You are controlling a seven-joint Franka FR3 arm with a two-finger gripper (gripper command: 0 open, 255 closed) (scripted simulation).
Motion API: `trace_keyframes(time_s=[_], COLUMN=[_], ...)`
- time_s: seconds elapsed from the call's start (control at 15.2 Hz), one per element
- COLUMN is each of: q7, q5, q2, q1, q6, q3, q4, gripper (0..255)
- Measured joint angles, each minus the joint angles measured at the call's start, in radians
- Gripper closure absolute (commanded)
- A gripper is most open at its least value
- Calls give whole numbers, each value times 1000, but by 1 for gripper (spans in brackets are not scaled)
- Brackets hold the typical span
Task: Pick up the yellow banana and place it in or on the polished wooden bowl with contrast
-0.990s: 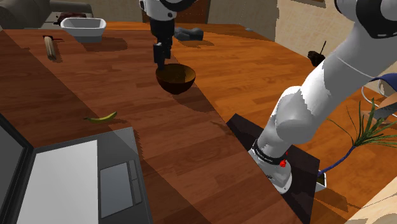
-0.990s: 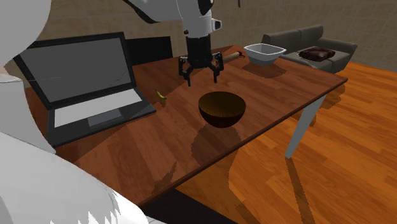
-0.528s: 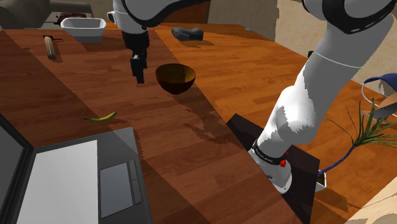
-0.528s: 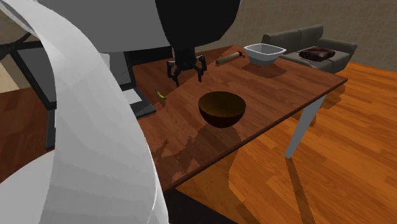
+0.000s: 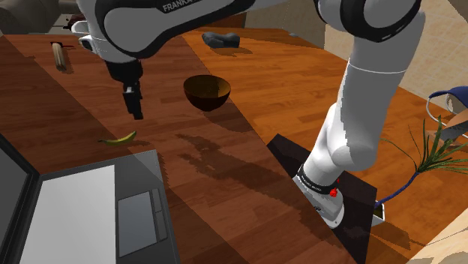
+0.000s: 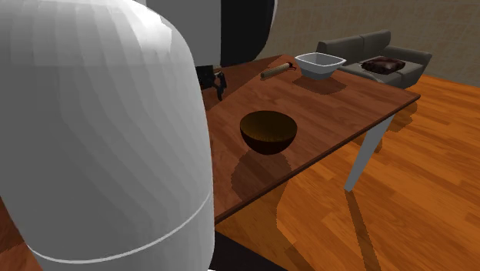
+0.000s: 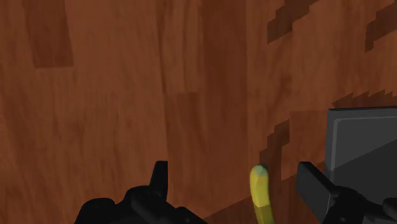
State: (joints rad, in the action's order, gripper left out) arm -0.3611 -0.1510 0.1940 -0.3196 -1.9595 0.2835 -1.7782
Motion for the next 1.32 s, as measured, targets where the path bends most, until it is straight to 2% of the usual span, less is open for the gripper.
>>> trace_keyframes(time_s=[0.2,0.46,0.92,1.32], q7=[-25,-53,-47,-46], q5=[-28,-54,-71,-72], q2=[86,153,191,191], q1=[-36,-72,-74,-74], q6=[1,-5,-75,-86], q3=[24,46,40,40], q4=[78,132,95,86], gripper=[0,0,0,0])
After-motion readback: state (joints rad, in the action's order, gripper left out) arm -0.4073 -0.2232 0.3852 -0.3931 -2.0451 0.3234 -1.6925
